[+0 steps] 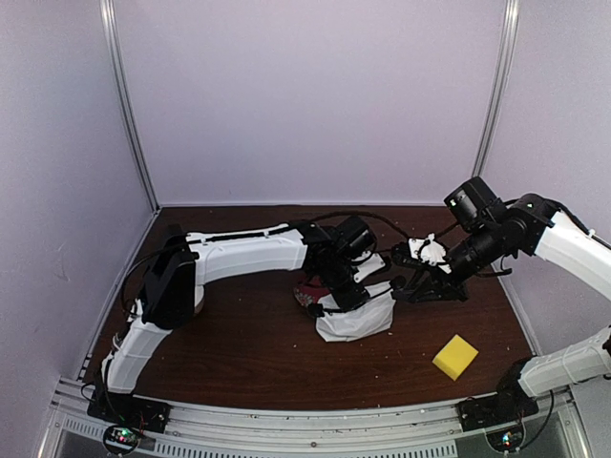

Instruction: Sort the hair-cutting tools

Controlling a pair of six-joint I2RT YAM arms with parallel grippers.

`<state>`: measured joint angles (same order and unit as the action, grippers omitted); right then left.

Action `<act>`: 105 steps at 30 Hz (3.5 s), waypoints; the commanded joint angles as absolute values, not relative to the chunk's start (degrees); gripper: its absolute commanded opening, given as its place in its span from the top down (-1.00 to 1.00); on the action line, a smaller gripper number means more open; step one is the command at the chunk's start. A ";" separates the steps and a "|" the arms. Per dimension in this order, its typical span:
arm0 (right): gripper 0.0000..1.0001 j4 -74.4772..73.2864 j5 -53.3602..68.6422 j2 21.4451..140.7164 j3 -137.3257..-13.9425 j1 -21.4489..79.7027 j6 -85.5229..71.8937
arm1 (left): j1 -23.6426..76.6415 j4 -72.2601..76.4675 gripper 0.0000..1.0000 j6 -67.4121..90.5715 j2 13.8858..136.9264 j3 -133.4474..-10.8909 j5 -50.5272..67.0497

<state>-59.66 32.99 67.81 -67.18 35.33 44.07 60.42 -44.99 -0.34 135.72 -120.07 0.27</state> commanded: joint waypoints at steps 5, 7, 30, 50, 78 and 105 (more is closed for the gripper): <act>0.60 -59.32 34.01 66.62 -66.80 35.07 43.11 | 60.88 -44.42 -0.18 -0.12 137.22 -122.22 -4.58; 0.60 -59.33 33.86 66.62 -67.03 35.11 43.13 | 61.04 -45.10 -0.16 0.08 136.36 -121.89 -7.36; 0.59 -55.95 32.20 70.57 -69.17 35.75 42.95 | 61.01 -42.13 0.82 -2.64 129.85 -117.06 -4.58; 0.64 -45.91 16.67 81.75 -70.01 47.46 54.61 | 57.03 -42.30 1.00 2.13 129.81 -116.56 17.40; 0.64 -39.29 7.39 89.69 -67.04 47.16 60.49 | 55.28 -41.60 1.00 3.68 130.43 -117.64 22.09; 0.09 -56.25 14.82 63.63 -52.31 38.05 48.06 | 56.17 -41.64 0.18 3.29 126.10 -115.34 17.56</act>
